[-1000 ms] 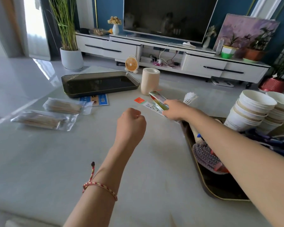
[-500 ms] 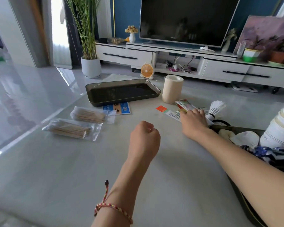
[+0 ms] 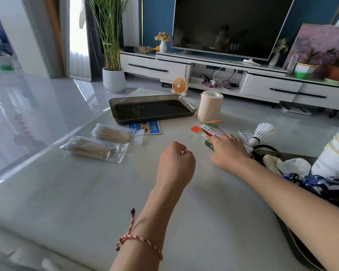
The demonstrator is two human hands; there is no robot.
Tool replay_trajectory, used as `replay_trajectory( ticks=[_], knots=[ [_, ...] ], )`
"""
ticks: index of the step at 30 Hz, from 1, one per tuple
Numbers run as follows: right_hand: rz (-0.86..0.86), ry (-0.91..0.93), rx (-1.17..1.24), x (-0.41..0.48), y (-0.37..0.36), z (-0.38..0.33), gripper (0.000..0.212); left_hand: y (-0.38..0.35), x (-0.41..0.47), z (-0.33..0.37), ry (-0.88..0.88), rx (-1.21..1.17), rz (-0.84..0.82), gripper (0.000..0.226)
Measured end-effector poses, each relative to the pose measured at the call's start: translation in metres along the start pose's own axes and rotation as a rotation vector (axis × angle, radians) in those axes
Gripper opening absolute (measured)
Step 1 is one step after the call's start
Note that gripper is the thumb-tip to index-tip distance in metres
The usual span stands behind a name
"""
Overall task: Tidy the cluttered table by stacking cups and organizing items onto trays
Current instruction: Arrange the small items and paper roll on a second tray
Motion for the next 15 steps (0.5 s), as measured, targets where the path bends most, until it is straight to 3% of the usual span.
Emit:
replay_trajectory(
  ticks=[7,15],
  knots=[
    [0.034,0.037,0.207,0.009,0.008,-0.018,0.032,0.009,0.001,-0.006,0.012,0.01,0.034,0.031],
    [0.072,0.218,0.531,0.063,0.01,-0.081,0.056,0.04,0.019,-0.026,0.019,0.049,0.179,0.034]
  ],
)
Point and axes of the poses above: each hand's wrist, its own x-axis towards the middle knuckle, its own y-axis out of the back of the hand, z = x × y, the point moved 2 cm from there along x, towards the middle knuckle, and after that the axes turned 13 degrees about y, right-handed, at the moved point
